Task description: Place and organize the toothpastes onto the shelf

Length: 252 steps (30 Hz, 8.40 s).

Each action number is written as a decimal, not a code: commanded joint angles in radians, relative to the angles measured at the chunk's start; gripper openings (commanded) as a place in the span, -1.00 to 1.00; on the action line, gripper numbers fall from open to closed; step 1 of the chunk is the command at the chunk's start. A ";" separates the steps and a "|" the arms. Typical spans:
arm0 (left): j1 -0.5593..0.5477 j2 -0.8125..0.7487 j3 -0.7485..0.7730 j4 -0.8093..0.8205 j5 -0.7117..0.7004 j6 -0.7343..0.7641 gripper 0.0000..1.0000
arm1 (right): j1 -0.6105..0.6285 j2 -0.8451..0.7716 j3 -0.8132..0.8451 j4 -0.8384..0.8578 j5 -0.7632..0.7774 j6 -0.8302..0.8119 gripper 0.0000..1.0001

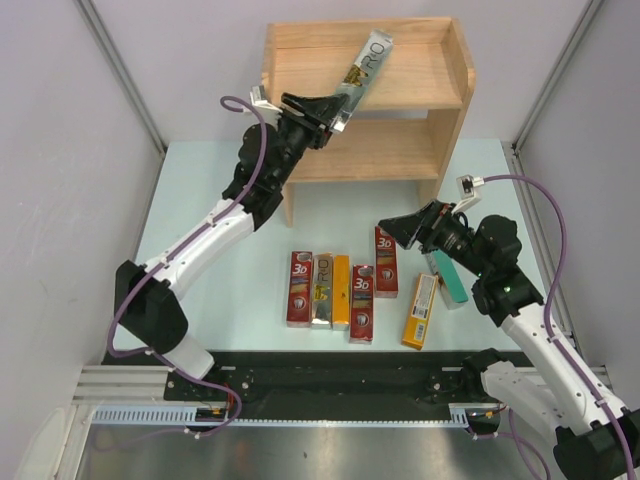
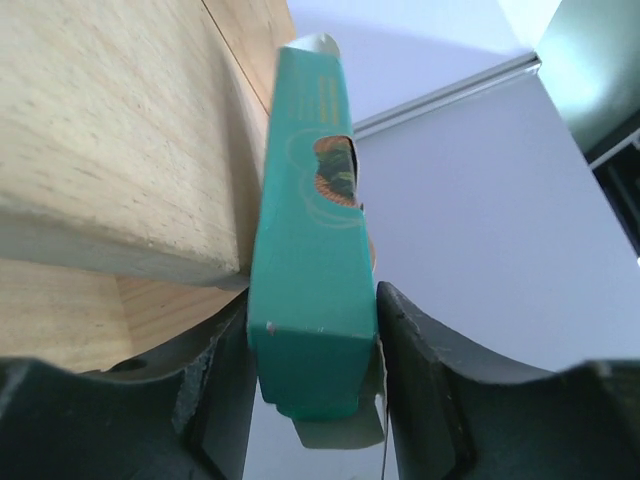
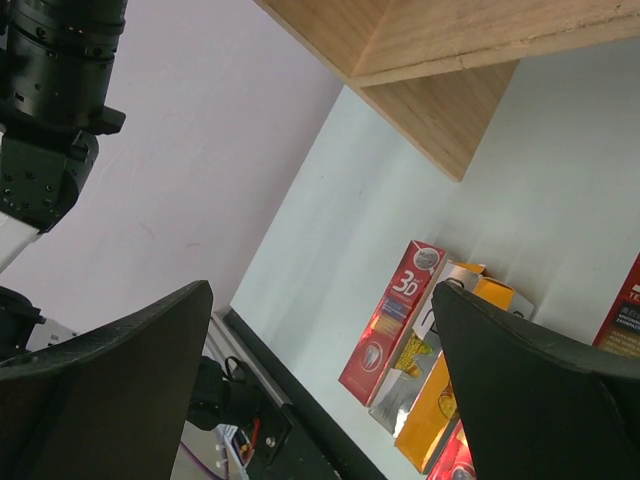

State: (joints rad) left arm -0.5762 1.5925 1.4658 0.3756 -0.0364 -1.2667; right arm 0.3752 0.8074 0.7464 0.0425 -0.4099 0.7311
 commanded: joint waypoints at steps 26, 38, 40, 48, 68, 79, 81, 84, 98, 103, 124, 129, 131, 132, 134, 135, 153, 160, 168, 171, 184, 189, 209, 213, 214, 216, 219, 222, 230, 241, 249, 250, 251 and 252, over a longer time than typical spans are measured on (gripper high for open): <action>-0.031 0.120 0.275 -0.109 0.187 0.108 0.99 | -0.107 -0.011 0.039 0.078 -0.090 0.005 0.96; -0.022 0.001 0.323 -0.328 0.119 0.380 0.99 | -0.113 0.067 0.297 -0.021 0.045 -0.185 0.95; -0.017 -0.009 0.321 -0.357 0.136 0.408 0.99 | -0.108 0.075 0.353 -0.038 0.109 -0.222 0.95; -0.007 -0.061 0.280 -0.455 0.190 0.501 0.99 | 0.019 0.213 0.537 -0.020 0.336 -0.463 0.94; 0.007 -0.400 -0.079 -0.526 0.187 0.630 0.99 | 0.284 0.550 0.774 0.112 0.812 -0.825 0.95; 0.010 -0.477 -0.182 -0.524 0.190 0.638 0.99 | 0.243 0.677 0.875 0.076 0.866 -0.797 0.79; 0.010 -0.496 -0.202 -0.527 0.181 0.638 0.99 | 0.220 0.667 0.872 0.057 0.830 -0.760 0.69; 0.012 -0.526 -0.234 -0.523 0.168 0.633 1.00 | 0.154 0.658 0.869 0.030 0.744 -0.664 0.55; 0.015 -0.566 -0.303 -0.508 0.167 0.618 0.99 | -0.047 0.641 0.864 0.017 0.363 -0.392 0.09; 0.015 -0.577 -0.321 -0.506 0.165 0.613 0.99 | -0.110 0.656 0.861 0.062 0.197 -0.196 0.01; 0.015 -0.632 -0.440 -0.483 0.164 0.579 0.99 | -0.148 0.685 0.642 0.440 0.219 0.384 -0.10; 0.015 -0.651 -0.456 -0.497 0.159 0.581 0.99 | -0.137 0.687 0.591 0.499 0.287 0.441 -0.10; 0.015 -0.655 -0.466 -0.498 0.155 0.581 0.99 | -0.133 0.685 0.588 0.508 0.305 0.452 -0.10; 0.015 -0.655 -0.467 -0.500 0.156 0.581 0.99 | -0.128 0.682 0.587 0.499 0.334 0.458 -0.10; 0.013 -0.660 -0.473 -0.498 0.155 0.578 0.99 | -0.124 0.679 0.579 0.497 0.365 0.464 -0.10; 0.015 -0.658 -0.476 -0.498 0.156 0.578 1.00 | -0.116 0.670 0.576 0.487 0.402 0.467 -0.10; 0.016 -0.690 -0.513 -0.518 0.147 0.576 0.99 | -0.042 0.670 0.576 0.513 0.579 0.337 0.55; 0.016 -0.700 -0.529 -0.529 0.142 0.579 0.99 | -0.030 0.673 0.604 0.478 0.571 0.242 0.78; 0.022 -0.691 -0.527 -0.541 0.147 0.587 0.99 | -0.002 0.673 0.660 0.376 0.444 0.128 0.78; 0.024 -0.674 -0.504 -0.553 0.145 0.598 0.99 | 0.021 0.671 0.694 0.301 0.422 0.068 0.79; 0.033 -0.612 -0.404 -0.586 0.164 0.625 0.99 | 0.042 0.786 0.942 0.062 0.194 -0.019 0.79; 0.033 -0.586 -0.371 -0.596 0.168 0.641 0.99 | 0.056 0.831 1.105 -0.038 0.119 -0.100 0.78; 0.036 -0.577 -0.472 -0.586 0.185 0.639 0.99 | -0.193 0.866 1.338 -0.177 0.260 -0.262 0.79; 0.038 -0.579 -0.498 -0.578 0.188 0.630 1.00 | -0.257 0.929 1.354 -0.187 0.169 -0.202 0.78; 0.038 -0.582 -0.507 -0.570 0.187 0.624 0.99 | -0.268 0.935 1.345 -0.176 0.146 -0.185 0.78; 0.036 -0.591 -0.542 -0.537 0.196 0.604 0.99 | -0.292 0.943 1.296 -0.124 0.096 -0.156 0.78; 0.036 -0.592 -0.564 -0.530 0.199 0.593 0.99 | -0.300 0.963 1.288 -0.105 0.034 -0.122 0.77; 0.038 -0.597 -0.575 -0.538 0.196 0.592 0.99 | -0.297 0.966 1.276 -0.112 0.013 -0.122 0.77; 0.038 -0.603 -0.582 -0.547 0.190 0.592 0.99 | -0.204 0.889 1.208 -0.185 0.167 -0.265 0.79; 0.039 -0.634 -0.590 -0.567 0.174 0.595 0.99 | -0.147 0.860 1.160 -0.219 0.238 -0.320 0.79; 0.041 -0.637 -0.595 -0.572 0.171 0.599 0.99 | -0.049 0.825 1.107 -0.228 0.240 -0.328 0.79; 0.041 -0.637 -0.596 -0.572 0.170 0.599 1.00 | -0.041 0.822 1.104 -0.230 0.246 -0.328 0.79; 0.041 -0.637 -0.596 -0.572 0.170 0.599 0.99 | -0.032 0.819 1.098 -0.225 0.250 -0.326 0.79; 0.041 -0.638 -0.596 -0.572 0.168 0.599 0.99 | -0.018 0.814 1.088 -0.222 0.252 -0.328 0.79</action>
State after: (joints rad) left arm -0.5419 0.9806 0.8787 -0.2058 0.1417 -0.6582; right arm 0.3096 1.6447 1.8687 -0.1242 -0.1646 0.4065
